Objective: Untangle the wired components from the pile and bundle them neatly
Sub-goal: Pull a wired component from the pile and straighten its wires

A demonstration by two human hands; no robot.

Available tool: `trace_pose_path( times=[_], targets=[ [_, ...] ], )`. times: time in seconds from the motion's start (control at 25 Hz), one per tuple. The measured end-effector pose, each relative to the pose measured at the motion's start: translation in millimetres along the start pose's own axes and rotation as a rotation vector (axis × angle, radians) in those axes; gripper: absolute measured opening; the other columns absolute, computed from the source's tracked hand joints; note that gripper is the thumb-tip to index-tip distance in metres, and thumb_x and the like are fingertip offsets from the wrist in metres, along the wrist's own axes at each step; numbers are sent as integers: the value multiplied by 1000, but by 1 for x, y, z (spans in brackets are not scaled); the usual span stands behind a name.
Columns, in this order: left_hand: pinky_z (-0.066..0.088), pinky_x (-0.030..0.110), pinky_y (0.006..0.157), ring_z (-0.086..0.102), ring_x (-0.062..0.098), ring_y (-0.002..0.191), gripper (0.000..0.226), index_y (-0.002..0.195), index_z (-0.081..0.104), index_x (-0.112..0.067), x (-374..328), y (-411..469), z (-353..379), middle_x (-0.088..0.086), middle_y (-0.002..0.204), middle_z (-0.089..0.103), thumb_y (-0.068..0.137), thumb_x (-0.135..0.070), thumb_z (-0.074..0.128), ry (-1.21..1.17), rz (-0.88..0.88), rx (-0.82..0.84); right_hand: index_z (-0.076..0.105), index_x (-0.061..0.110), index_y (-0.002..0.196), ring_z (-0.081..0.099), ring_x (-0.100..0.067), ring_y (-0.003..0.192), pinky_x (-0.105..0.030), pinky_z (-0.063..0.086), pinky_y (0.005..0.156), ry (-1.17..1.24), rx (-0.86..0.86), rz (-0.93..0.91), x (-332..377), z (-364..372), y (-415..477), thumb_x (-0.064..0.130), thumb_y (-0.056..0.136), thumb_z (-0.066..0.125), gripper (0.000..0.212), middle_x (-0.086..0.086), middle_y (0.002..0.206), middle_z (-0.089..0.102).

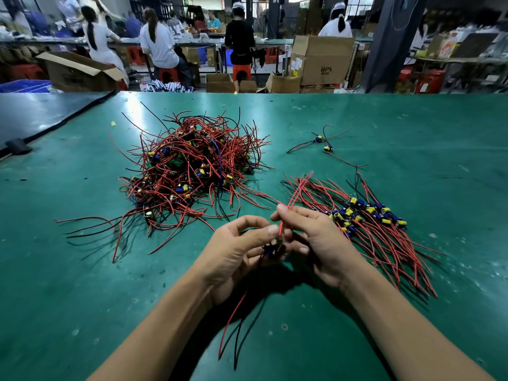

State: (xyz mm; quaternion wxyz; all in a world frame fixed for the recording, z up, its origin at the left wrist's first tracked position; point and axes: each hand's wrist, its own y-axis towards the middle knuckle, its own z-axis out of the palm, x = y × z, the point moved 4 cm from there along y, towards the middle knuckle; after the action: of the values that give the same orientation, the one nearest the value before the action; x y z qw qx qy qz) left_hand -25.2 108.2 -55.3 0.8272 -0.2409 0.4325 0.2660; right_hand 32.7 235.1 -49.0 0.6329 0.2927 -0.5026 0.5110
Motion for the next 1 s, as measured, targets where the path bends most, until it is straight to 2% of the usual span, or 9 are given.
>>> trace_pose_path(
  times=[0.12,0.2,0.32,0.44,0.56,0.64,0.8,0.84,1.0],
  targets=[
    [55,30,59,62,21,64,13,84,66,-6,5,0,2,12,75,65,77,1,73,283,42,-85,73,5,87,52,-22,65,-32,49,62,-96,35,-25,-5,-1,-2,21,82,79,18,-15,75,62],
    [52,31,62,59,20,63,8,86,69,-2,8,1,3,10,72,65,82,5,67,403,72,-121,73,4,91,57,-26,75,-43,50,71,-196,22,-61,-6,-2,-2,17,83,79,17,-15,82,66],
    [54,36,68,62,25,67,7,88,71,3,9,2,4,20,78,68,86,1,64,444,103,-127,76,11,97,63,-24,75,-41,57,72,-242,-7,-87,-5,-3,-2,17,83,80,16,-11,85,62],
    [53,39,69,61,23,61,7,82,71,3,7,1,2,18,71,68,86,2,65,504,139,-148,76,9,101,67,-25,81,-40,58,78,-222,34,-6,-10,-3,-1,22,88,76,18,-21,94,71],
    [50,40,69,58,20,58,9,78,64,8,8,4,0,11,63,63,86,3,64,554,143,-178,78,8,91,70,-13,87,-35,54,89,-633,-46,-144,-3,-5,2,30,93,70,24,-5,93,77],
    [48,41,70,56,22,63,10,76,65,4,7,5,0,11,64,61,87,2,66,554,138,-176,78,10,84,69,-4,82,-25,51,84,-796,-114,-239,3,-5,3,31,94,68,25,4,84,77],
    [46,38,71,56,24,66,10,79,68,3,4,3,2,12,67,62,85,-5,71,553,134,-125,79,13,81,62,6,72,-8,41,66,-831,-286,-353,9,-10,4,29,94,67,24,9,74,72],
    [45,38,70,56,24,65,10,79,68,3,4,3,3,12,66,61,85,-5,71,557,133,-113,78,11,79,62,4,72,-9,41,65,-833,-328,-388,10,-13,5,29,95,66,27,9,73,72],
    [42,40,70,56,27,65,9,75,68,-3,3,2,5,13,65,61,84,-5,71,545,102,-70,71,0,73,59,-22,69,-32,45,70,-850,-496,-521,15,-22,5,34,95,66,40,-8,70,69]
  ],
)
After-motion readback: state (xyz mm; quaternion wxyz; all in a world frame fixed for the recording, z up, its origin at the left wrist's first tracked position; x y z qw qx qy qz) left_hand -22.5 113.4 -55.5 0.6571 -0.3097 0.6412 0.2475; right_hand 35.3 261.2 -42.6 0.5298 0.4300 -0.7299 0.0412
